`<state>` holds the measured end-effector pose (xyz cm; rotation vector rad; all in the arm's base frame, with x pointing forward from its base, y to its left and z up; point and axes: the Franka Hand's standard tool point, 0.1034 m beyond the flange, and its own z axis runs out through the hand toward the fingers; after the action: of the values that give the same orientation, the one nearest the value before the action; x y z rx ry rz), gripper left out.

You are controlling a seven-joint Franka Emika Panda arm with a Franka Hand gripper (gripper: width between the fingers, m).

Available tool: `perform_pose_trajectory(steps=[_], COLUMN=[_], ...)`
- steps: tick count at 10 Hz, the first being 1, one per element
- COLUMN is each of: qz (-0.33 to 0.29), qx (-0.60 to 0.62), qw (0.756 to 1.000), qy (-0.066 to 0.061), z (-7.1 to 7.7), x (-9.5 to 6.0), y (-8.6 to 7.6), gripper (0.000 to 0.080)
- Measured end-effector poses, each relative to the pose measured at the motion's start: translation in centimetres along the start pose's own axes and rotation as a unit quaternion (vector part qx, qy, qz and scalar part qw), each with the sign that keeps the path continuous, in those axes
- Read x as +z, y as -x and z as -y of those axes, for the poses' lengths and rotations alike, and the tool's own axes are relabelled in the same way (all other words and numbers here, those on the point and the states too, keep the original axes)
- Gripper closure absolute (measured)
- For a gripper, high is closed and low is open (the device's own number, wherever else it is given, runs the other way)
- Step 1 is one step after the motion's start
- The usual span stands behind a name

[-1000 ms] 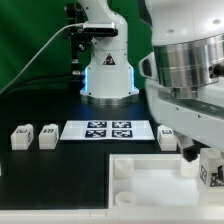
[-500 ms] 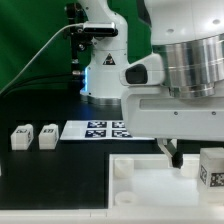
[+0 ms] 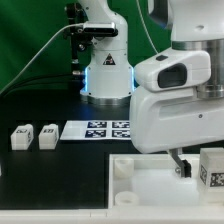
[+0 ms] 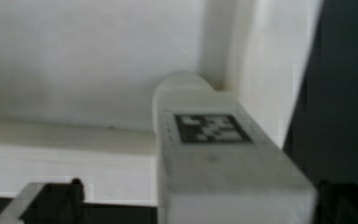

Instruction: Assemble one leg

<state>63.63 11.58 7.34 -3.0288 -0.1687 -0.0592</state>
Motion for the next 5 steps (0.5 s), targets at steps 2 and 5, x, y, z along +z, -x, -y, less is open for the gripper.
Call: perform_pose_trajectory(steps=[2,5], qz=[0.000,-0.001], qx=[0.010,0.170], qw=[1.000,0.985], qy=[0.001,-0.002], z=[-0.07,-0.19], x=[0.04,0.04], y=[0.03,-0.02], gripper=[0.0432,0.0509])
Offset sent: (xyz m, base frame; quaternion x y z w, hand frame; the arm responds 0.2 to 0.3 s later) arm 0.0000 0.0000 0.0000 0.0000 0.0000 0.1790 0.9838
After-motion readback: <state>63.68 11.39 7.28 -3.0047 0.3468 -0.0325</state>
